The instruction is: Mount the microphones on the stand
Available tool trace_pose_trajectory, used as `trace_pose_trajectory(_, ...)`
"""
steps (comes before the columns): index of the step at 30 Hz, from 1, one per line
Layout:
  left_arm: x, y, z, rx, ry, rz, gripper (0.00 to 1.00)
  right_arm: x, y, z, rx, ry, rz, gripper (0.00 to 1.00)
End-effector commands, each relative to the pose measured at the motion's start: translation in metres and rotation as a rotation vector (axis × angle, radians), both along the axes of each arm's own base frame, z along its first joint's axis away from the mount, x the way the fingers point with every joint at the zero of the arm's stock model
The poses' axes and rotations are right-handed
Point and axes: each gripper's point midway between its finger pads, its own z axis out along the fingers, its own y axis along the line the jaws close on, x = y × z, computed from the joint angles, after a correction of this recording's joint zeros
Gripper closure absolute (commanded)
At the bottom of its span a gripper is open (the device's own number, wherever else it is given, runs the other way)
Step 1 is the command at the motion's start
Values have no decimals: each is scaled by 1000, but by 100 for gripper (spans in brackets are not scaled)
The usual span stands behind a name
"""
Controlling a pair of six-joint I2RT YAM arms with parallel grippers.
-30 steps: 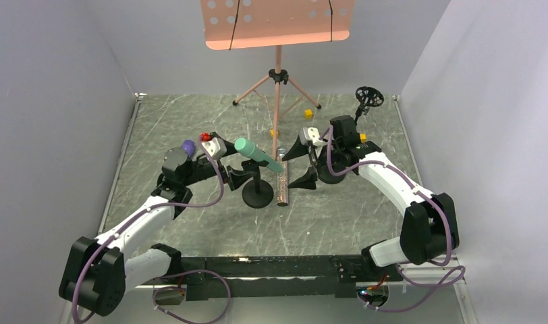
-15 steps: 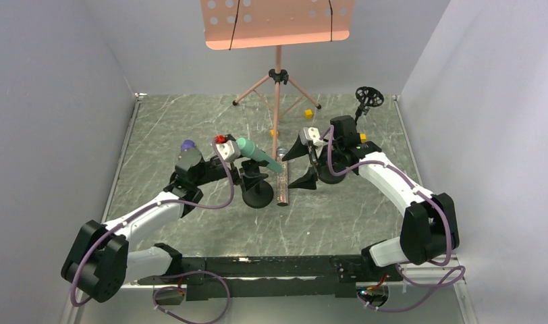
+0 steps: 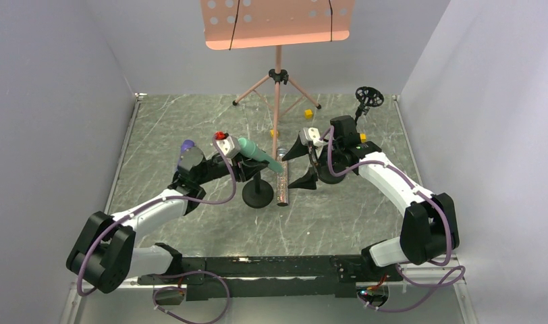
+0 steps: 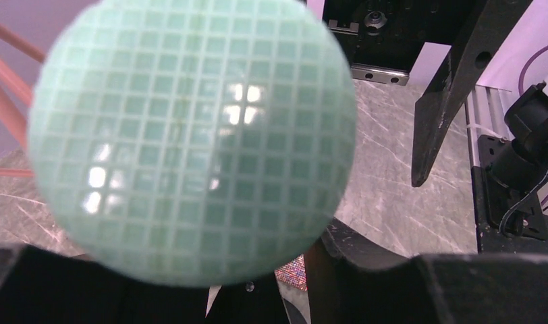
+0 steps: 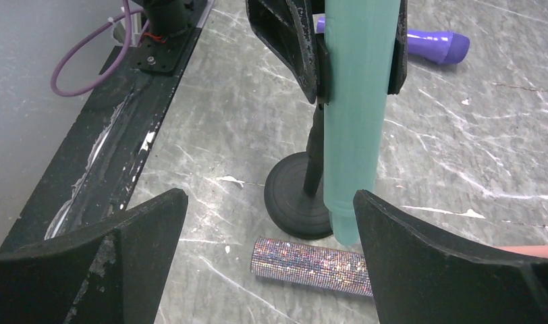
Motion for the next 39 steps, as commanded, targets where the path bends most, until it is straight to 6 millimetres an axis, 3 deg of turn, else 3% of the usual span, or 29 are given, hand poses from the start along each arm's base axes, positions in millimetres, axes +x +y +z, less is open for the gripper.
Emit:
trace_pose_trajectory(1, 2, -2, 24, -76, -68, 6, 57, -2, 0, 9, 41, -48, 34, 0)
trace_pose_trajectory(8, 1, 3, 32, -78, -102, 29, 68, -2, 0, 8, 41, -52, 34, 0)
trace_pose_trajectory(13, 18, 21, 42, -51, -119, 110, 71, -2, -1, 9, 41, -54, 34, 0)
trace_pose_trajectory(25, 93, 85, 66, 28, -177, 317, 72, -2, -3, 8, 36, -62, 35, 0)
trace_pose_trajectory(32, 156, 128, 74, 37, -161, 437, 73, -1, -4, 3, 25, -62, 31, 0)
trace_pose_trajectory(39, 213, 158, 72, 26, -155, 554, 73, 0, -4, -1, 16, -55, 38, 0)
